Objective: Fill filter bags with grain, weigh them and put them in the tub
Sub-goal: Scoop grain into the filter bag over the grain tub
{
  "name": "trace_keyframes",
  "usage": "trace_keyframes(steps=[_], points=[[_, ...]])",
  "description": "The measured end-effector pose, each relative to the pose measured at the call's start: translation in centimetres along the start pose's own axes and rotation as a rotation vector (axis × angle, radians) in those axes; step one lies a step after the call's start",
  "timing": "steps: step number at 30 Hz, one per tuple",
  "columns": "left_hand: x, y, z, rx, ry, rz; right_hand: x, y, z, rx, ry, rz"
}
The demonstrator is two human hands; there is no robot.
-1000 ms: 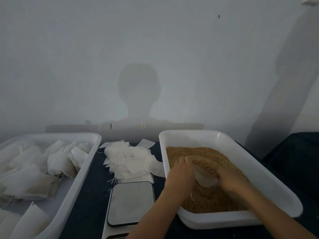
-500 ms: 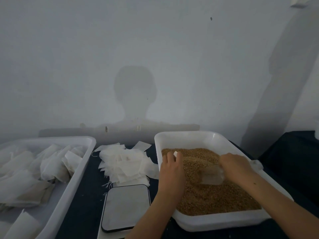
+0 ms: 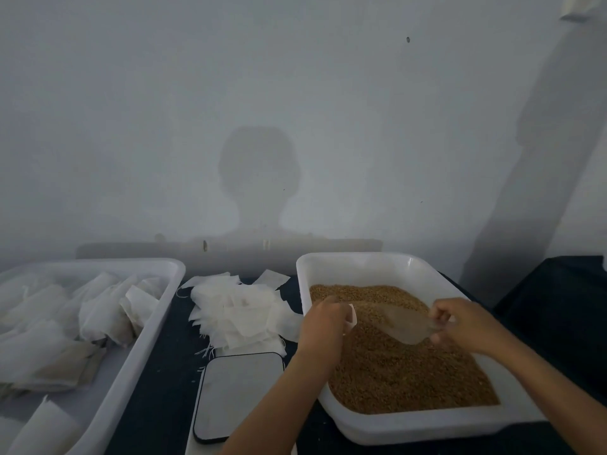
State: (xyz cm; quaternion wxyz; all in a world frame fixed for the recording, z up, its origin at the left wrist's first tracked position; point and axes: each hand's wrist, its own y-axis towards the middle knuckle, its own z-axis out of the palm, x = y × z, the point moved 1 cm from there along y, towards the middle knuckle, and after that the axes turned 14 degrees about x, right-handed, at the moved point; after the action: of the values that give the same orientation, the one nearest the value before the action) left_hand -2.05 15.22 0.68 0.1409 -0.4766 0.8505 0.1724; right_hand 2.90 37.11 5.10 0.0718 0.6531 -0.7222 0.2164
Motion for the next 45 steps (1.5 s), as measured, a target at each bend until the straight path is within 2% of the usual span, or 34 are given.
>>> trace_keyframes(steps=[6,17,30,38,41,45], points=[[0.0,0.3,0.2,0.044,-0.009,0.047,1.9,-1.9,-3.7,0.036,-0.072,-0.034],[-0.5,-0.2,-0.2,0.050,-0.064,0.068,5.2,-1.9,-5.4,0.064,-0.363,0.013],[-0.3,-0.4,-0.1,0.013,-0.064,0.096,8.5,-1.1,-5.9,-0.110,-0.697,0.014],[-0.2,-0.3,0.1,-0.037,-0.053,0.112,8.9,-1.4,-5.9,-0.314,-0.922,-0.185],[-0.2,-0.3,0.1,-0.061,-0.068,0.115,8.5,-1.8,-5.8,-0.363,-0.909,-0.199],[0.0,-0.4,-0.2,-0.118,-0.208,0.069,6.7,-2.3,-5.9,-0.373,-0.766,-0.059]])
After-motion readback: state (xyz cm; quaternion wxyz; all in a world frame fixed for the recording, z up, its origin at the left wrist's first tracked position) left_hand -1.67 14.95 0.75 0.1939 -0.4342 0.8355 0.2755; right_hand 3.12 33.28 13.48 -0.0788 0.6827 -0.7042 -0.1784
